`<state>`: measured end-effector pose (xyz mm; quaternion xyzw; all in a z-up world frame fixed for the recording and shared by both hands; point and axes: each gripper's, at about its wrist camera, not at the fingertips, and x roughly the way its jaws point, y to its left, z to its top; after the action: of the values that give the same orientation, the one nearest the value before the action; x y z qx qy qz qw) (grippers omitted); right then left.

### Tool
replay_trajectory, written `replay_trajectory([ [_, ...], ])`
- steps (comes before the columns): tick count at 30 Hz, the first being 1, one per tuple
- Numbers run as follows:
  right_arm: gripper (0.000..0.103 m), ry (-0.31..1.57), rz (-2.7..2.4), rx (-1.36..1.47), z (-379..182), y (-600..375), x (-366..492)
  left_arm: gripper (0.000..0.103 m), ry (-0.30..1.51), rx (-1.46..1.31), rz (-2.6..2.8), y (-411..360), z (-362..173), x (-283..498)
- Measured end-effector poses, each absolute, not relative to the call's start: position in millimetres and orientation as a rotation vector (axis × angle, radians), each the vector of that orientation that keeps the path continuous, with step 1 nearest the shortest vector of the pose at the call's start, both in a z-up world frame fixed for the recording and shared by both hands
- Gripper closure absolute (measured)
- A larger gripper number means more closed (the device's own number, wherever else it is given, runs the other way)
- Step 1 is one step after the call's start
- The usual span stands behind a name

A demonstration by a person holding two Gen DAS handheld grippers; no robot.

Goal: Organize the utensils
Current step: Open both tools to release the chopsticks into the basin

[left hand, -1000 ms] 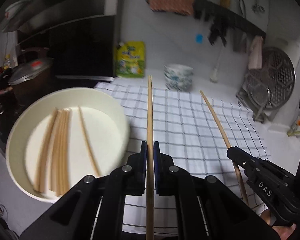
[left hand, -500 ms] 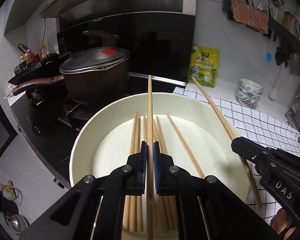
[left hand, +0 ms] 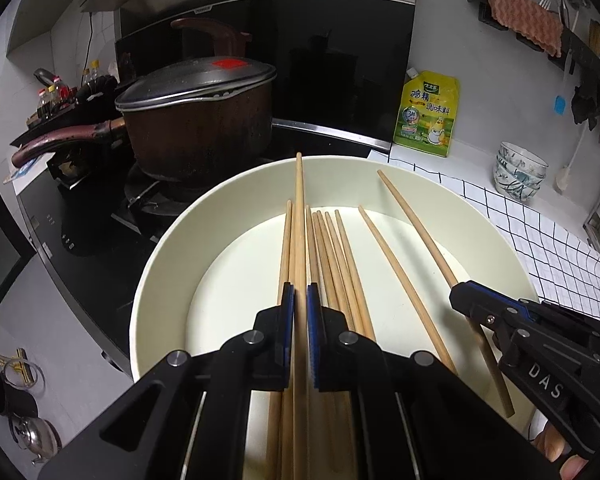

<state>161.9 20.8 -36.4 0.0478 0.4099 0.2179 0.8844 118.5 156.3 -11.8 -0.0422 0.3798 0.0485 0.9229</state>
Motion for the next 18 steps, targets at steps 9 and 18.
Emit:
replay_trajectory([
  [9,0.092,0.801,0.421,0.086,-26,13,148,0.035,0.726,-0.103,0.149,165,-1,101],
  [18,0.079,0.793,0.393,0.095,-26,7,127,0.024,0.737,-0.095,0.168,172,-1,87],
])
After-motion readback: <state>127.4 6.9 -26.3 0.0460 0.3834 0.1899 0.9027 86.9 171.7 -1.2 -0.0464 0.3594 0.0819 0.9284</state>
